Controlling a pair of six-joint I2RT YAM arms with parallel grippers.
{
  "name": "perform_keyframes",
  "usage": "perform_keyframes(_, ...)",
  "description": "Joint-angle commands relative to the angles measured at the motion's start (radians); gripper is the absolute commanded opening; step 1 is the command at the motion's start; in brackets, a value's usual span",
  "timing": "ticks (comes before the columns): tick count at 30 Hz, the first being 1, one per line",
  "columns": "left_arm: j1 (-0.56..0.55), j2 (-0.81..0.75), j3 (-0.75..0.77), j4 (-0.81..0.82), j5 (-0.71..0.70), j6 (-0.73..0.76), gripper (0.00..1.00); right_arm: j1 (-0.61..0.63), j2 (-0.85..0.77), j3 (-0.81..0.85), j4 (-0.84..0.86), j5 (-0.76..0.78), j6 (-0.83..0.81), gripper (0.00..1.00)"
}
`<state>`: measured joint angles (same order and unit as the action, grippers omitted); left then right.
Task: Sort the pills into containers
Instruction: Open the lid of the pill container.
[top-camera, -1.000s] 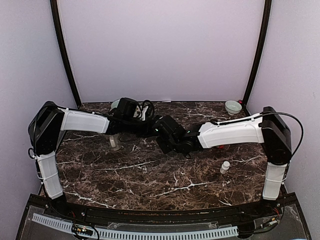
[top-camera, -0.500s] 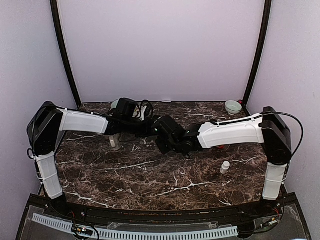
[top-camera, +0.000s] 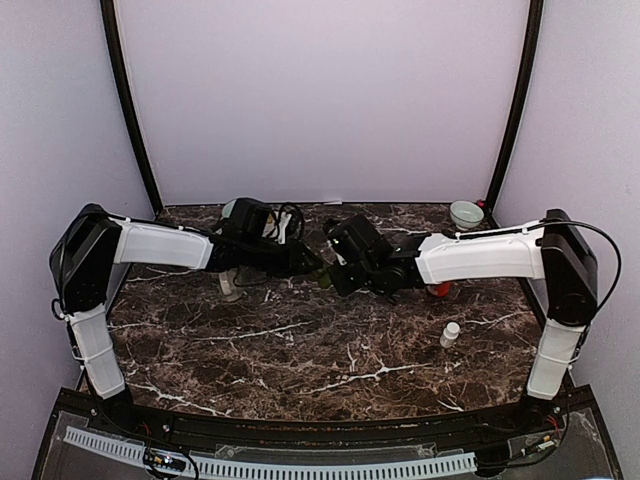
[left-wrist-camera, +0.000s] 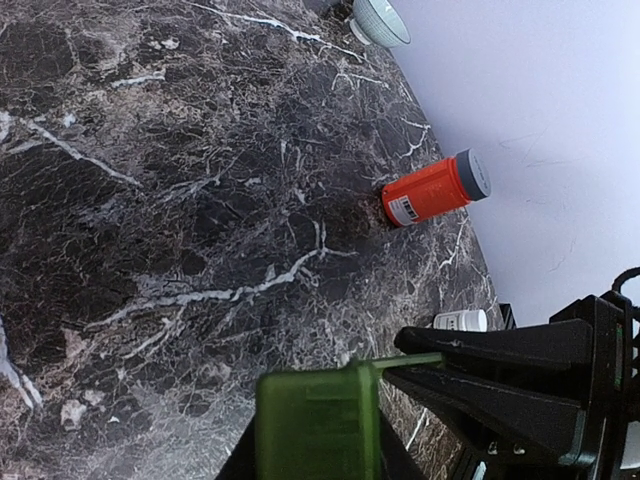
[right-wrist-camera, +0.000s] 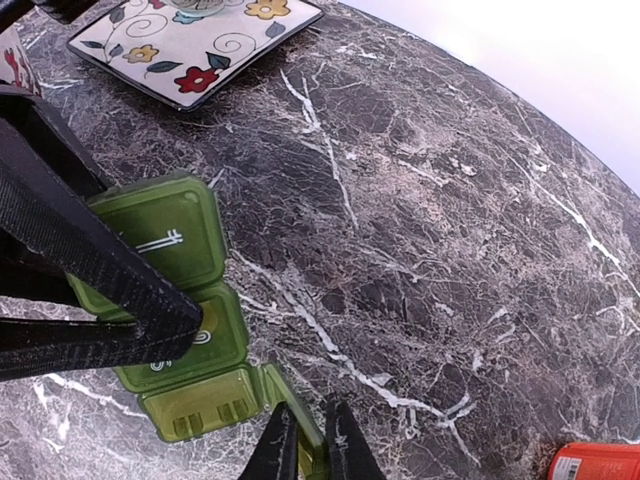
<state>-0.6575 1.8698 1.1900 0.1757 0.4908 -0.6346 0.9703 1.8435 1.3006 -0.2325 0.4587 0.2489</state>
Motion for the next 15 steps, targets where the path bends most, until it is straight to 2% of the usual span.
perform_keyframes(1, -0.011, -0.074, -0.012, -0.012, 0.077, 0.016, 0.00, -0.041, -0.024, -0.029, -0.010, 0.028, 0.018, 0.13)
perform_keyframes(4, -0.011, -0.072, -0.010, -0.015, 0.074, 0.018, 0.00, -0.039, -0.045, -0.050, 0.021, -0.033, 0.015, 0.26)
perform_keyframes(10, -0.010, -0.070, -0.007, -0.014, 0.074, 0.018, 0.00, -0.037, -0.077, -0.087, 0.038, -0.057, 0.034, 0.40)
perform_keyframes(15, -0.011, -0.069, -0.014, -0.004, 0.080, 0.015, 0.00, -0.039, -0.094, -0.098, 0.052, -0.070, 0.037, 0.45)
